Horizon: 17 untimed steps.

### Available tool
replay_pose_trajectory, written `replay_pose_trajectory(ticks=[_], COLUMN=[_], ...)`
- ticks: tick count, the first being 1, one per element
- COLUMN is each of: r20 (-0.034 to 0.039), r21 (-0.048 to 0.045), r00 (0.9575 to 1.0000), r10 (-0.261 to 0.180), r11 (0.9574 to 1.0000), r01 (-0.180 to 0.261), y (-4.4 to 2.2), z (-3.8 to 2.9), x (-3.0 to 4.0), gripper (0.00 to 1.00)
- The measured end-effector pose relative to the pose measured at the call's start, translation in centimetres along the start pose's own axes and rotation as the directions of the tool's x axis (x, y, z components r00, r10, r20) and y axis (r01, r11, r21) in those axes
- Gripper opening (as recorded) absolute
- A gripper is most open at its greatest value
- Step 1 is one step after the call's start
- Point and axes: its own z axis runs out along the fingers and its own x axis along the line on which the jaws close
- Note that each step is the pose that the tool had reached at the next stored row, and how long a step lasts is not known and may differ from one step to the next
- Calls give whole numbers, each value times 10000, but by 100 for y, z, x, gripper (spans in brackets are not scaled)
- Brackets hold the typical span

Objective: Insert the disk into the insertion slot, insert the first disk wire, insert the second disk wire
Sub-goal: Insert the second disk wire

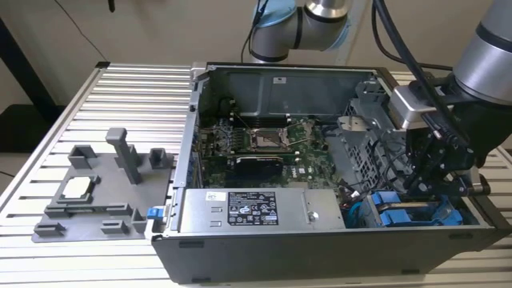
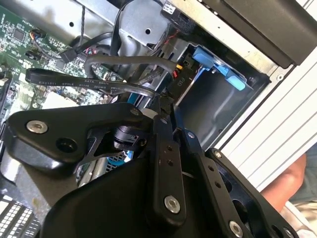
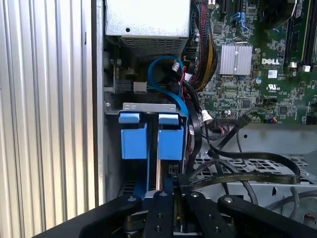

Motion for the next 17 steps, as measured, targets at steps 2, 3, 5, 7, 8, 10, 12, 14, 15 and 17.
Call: replay_pose_trajectory(ticks=[2,3,5,7,8,10,12,14,15,17], r20=[8,11,16,18,16,16,19,21,21,11], r21=[3,4,7,9,9,10,13,15,15,14], r00=[10000,10000,10000,10000,10000,10000,10000,10000,10000,10000], r10=[1,1,1,2,1,1,1,2,2,2], r11=[10000,10000,10000,10000,10000,10000,10000,10000,10000,10000], r01=[-1,-1,-1,-2,-1,-1,-1,-2,-2,-2], y=[-1,-2,-2,-2,-2,-3,-6,-8,-9,-9], z=[1,1,2,8,10,17,26,39,49,61], x=[-2,-3,-5,-7,-8,-9,-9,-9,-8,-8], gripper=[16,16,16,16,16,16,16,16,16,16])
